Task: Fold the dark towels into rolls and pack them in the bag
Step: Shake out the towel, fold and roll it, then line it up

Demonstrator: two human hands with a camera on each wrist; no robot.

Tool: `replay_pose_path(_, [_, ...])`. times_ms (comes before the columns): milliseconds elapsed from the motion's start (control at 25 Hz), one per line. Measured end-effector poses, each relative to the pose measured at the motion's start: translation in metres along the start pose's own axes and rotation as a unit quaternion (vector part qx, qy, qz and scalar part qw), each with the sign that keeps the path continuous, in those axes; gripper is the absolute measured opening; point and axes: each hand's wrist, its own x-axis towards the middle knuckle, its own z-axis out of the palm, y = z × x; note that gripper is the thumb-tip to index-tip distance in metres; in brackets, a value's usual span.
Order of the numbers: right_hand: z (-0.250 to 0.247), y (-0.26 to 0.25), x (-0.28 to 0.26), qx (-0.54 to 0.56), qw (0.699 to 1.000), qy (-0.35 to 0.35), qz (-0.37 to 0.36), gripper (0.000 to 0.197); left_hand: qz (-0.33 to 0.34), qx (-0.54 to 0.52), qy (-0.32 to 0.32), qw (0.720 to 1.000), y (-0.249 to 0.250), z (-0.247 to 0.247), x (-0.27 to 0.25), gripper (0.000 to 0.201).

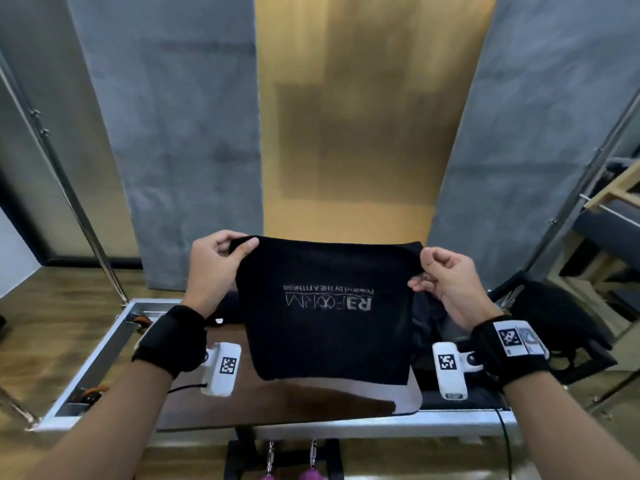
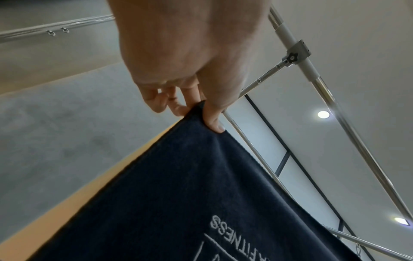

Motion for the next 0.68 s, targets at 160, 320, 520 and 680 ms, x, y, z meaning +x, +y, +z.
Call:
replay_pose_path(160, [-0.008, 0.003, 0.0, -0.032, 0.997, -0.066, 0.015, 0.035, -0.026, 0.014, 0.002, 1.0, -0.004, 0.0, 0.005, 0.012])
replay_pose_path(320, [-0.005, 0.006, 0.01, -0.045, 0.998, 0.049, 0.006, 0.032, -0.078, 0.012, -0.025, 0.997, -0.009, 0.0, 0.001, 0.015])
replay_pose_path(520, [-0.001, 0.019, 0.019, 0.02, 0.999, 0.041, -0.018, 0.011, -0.117, -0.054, -0.056, 0.99, -0.013, 0.003, -0.003, 0.012])
replay_pose_path(680, [-0.005, 0.023, 0.015, -0.025, 1.0, 0.014, 0.001, 0.026, -0.11, -0.046, -0.037, 0.992, -0.019, 0.001, -0.002, 0.002])
